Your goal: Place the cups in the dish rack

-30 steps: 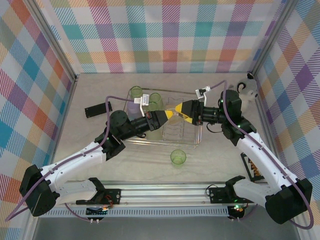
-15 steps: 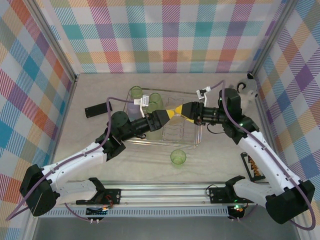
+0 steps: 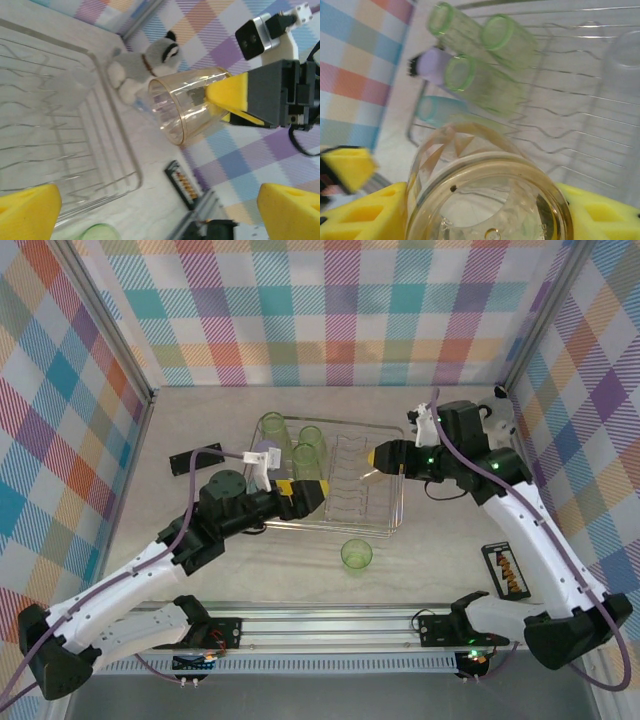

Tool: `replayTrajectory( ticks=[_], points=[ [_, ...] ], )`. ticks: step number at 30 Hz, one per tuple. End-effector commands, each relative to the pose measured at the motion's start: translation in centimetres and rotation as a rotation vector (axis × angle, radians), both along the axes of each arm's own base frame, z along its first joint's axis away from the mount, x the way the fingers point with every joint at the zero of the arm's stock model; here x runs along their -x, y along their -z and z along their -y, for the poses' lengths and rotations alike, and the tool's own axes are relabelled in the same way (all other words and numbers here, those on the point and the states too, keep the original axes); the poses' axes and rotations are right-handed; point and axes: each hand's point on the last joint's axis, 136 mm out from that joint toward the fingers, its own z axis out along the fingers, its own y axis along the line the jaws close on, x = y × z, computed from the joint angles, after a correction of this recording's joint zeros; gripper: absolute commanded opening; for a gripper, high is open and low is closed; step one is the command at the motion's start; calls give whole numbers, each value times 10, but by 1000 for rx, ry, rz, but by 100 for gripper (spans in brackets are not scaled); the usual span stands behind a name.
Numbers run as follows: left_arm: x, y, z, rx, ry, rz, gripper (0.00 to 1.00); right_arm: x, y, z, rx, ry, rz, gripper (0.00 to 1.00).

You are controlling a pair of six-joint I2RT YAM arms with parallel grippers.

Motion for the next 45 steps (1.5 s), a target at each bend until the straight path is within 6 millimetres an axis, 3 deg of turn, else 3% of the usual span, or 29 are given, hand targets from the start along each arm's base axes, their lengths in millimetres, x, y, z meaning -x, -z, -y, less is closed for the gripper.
replayTrajectory(
  ticks=[1,7,19,30,36,45],
  points=[
    [1,11,-26,-180,-54,49,100,-1,24,24,221,2,-17,36],
    [3,27,-39,-245,-84,31,100,-13,51,30,411,-30,-27,34],
    [0,37,-43,-268,-113,16,100,-42,108,7,621,-155,-42,34],
    [2,46,-57,-303,-155,2,100,-86,132,9,778,-144,84,35],
    [4,49,-59,-302,-162,-7,100,-97,147,-4,763,-186,131,36],
    [7,52,-66,-310,-174,-15,100,-107,170,1,864,-243,124,37]
  ],
)
